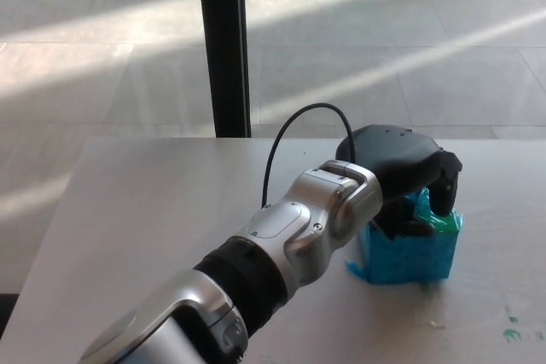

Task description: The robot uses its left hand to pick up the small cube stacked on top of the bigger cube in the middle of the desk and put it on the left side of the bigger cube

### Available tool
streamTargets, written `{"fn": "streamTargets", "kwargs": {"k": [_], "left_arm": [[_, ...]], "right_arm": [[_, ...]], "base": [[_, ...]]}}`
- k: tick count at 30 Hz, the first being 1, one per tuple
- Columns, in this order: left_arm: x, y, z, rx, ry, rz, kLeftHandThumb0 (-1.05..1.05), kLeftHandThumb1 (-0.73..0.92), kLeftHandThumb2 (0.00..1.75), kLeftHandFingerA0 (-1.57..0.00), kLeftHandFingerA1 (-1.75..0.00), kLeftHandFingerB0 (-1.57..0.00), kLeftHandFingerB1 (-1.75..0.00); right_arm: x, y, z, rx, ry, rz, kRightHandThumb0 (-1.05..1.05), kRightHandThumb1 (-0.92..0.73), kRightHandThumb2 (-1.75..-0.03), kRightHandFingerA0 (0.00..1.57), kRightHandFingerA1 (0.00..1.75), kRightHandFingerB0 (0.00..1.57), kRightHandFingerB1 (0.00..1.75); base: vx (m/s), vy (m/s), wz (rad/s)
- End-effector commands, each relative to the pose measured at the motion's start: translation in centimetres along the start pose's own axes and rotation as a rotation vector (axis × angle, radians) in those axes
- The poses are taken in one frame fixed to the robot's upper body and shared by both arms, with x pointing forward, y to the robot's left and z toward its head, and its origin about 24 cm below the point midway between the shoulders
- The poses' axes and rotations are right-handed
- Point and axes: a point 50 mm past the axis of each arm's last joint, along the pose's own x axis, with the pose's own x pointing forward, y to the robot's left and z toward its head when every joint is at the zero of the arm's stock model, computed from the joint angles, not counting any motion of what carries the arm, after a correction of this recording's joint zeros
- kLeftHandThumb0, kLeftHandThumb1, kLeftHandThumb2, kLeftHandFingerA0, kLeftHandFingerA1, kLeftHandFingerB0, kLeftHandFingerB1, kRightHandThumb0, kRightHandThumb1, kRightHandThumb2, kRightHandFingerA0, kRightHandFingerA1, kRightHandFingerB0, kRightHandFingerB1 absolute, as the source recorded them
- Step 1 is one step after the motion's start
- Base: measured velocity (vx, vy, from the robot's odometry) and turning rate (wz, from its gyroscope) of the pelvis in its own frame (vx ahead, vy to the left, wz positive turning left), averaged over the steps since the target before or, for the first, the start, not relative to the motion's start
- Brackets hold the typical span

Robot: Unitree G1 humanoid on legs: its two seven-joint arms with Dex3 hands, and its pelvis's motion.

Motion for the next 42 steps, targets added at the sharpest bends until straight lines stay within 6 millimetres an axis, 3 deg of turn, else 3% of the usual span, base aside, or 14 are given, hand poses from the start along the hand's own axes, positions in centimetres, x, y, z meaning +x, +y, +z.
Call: {"fn": "streamTargets", "kwargs": {"k": [1, 9, 10, 11, 14, 15, 17, 19, 21, 23, 28, 33, 37, 42], "left_arm": [[-0.5, -1.9, -1.5, -0.012, 0.046, -0.079, -0.24, 0.74, 0.73, -0.75, -1.38, -0.69, -0.90], [-0.6, -2.0, -1.6, -0.014, 0.030, -0.058, -0.17, 0.71, 0.82, -0.94, -1.72, -0.69, -1.36], [-0.6, -2.0, -1.5, -0.016, 0.026, -0.054, -0.17, 0.71, 0.82, -0.94, -1.72, -0.69, -1.36], [-0.6, -2.0, -1.6, -0.021, 0.029, -0.055, -0.24, 0.74, 0.78, -0.74, -1.38, -0.66, -0.91], [-0.5, -1.5, -1.7, -0.037, 0.028, -0.041, -0.24, 0.75, 0.79, -0.74, -1.51, -0.72, -1.06], [-0.4, -0.7, -1.9, -0.056, 0.012, -0.004, -0.21, 0.74, 0.82, -0.77, -1.67, -0.68, -1.40], [-0.4, -0.2, -1.9, -0.044, 0.005, 0.015, -0.21, 0.72, 0.84, -0.79, -1.67, -0.67, -1.40], [-0.2, 1.7, -2.0, -0.037, -0.002, 0.063, -0.22, 0.73, 0.85, -0.77, -1.30, -0.71, -0.98], [-0.2, 3.0, -1.9, -0.044, -0.012, 0.129, -0.16, 0.62, 0.91, -0.76, -1.75, -0.67, -1.51], [-0.2, 4.2, -1.9, -0.048, -0.039, 0.179, -0.18, 0.60, 0.99, -0.85, -1.75, -0.69, -1.60], [-0.3, 5.9, -1.5, -0.081, -0.064, 0.254, -0.18, 0.65, 0.92, -0.83, -1.75, -0.69, -1.60], [-0.5, 7.2, -0.8, -0.066, -0.117, 0.351, -0.29, 0.72, 0.72, -0.83, -1.44, -0.78, -1.02], [-0.5, 7.3, -0.8, -0.068, -0.117, 0.349, -0.19, 0.65, 0.81, -0.83, -1.65, -0.75, -1.39], [-0.8, 7.7, -1.5, -0.027, -0.096, 0.363, -0.15, 0.68, 0.69, -0.86, -1.61, -0.72, -1.31]], "right_arm": [[-0.2, -0.1, -0.4, 0.029, 0.023, -0.028, -0.35, -0.70, -0.61, 0.59, 0.61, 0.62, 0.44], [-0.2, 0.2, 0.1, 0.016, 0.014, -0.053, -0.33, -0.72, -0.62, 0.60, 0.60, 0.59, 0.43], [-0.2, 0.1, 0.0, 0.003, 0.020, -0.053, -0.33, -0.72, -0.62, 0.60, 0.60, 0.59, 0.43], [-0.2, 0.1, 0.1, -0.001, 0.021, -0.053, -0.32, -0.73, -0.62, 0.62, 0.62, 0.60, 0.44], [-0.3, 0.2, -0.1, 0.009, 0.028, -0.056, -0.30, -0.74, -0.62, 0.61, 0.61, 0.59, 0.44], [-0.1, 0.1, -0.4, 0.008, 0.041, -0.059, -0.31, -0.74, -0.62, 0.61, 0.60, 0.57, 0.44], [-0.1, 0.0, -0.4, 0.026, 0.049, -0.066, -0.31, -0.75, -0.62, 0.63, 0.61, 0.59, 0.44], [-0.2, 0.1, -0.2, 0.015, 0.032, -0.053, -0.33, -0.75, -0.62, 0.61, 0.64, 0.58, 0.45], [-0.1, 0.1, -0.4, 0.020, 0.036, -0.063, -0.33, -0.75, -0.61, 0.64, 0.65, 0.60, 0.44], [-0.1, 0.1, -0.6, 0.015, 0.041, -0.067, -0.32, -0.76, -0.62, 0.65, 0.64, 0.60, 0.45], [-0.4, 0.1, -0.6, -0.002, 0.040, -0.071, -0.32, -0.76, -0.61, 0.65, 0.66, 0.59, 0.45], [-0.3, 0.2, -1.0, 0.012, 0.049, -0.085, -0.32, -0.77, -0.62, 0.66, 0.68, 0.62, 0.49], [-0.5, 0.2, -0.8, -0.018, 0.041, -0.074, -0.35, -0.77, -0.63, 0.65, 0.64, 0.61, 0.48], [-0.5, 0.2, -0.8, -0.010, 0.042, -0.075, -0.34, -0.76, -0.62, 0.65, 0.64, 0.61, 0.49]], "base": [[0.00, 0.000, 0.00], [0.00, 0.000, 0.00], [0.00, 0.000, 0.00], [0.00, 0.000, 0.00], [0.00, 0.000, 0.00], [0.00, 0.000, 0.00], [0.00, 0.000, 0.00], [0.00, 0.000, 0.00], [0.00, 0.000, 0.00], [0.00, 0.000, 0.00], [0.00, 0.000, 0.00], [0.00, 0.000, 0.00], [0.00, 0.000, 0.00], [0.00, 0.000, 0.00]]}}
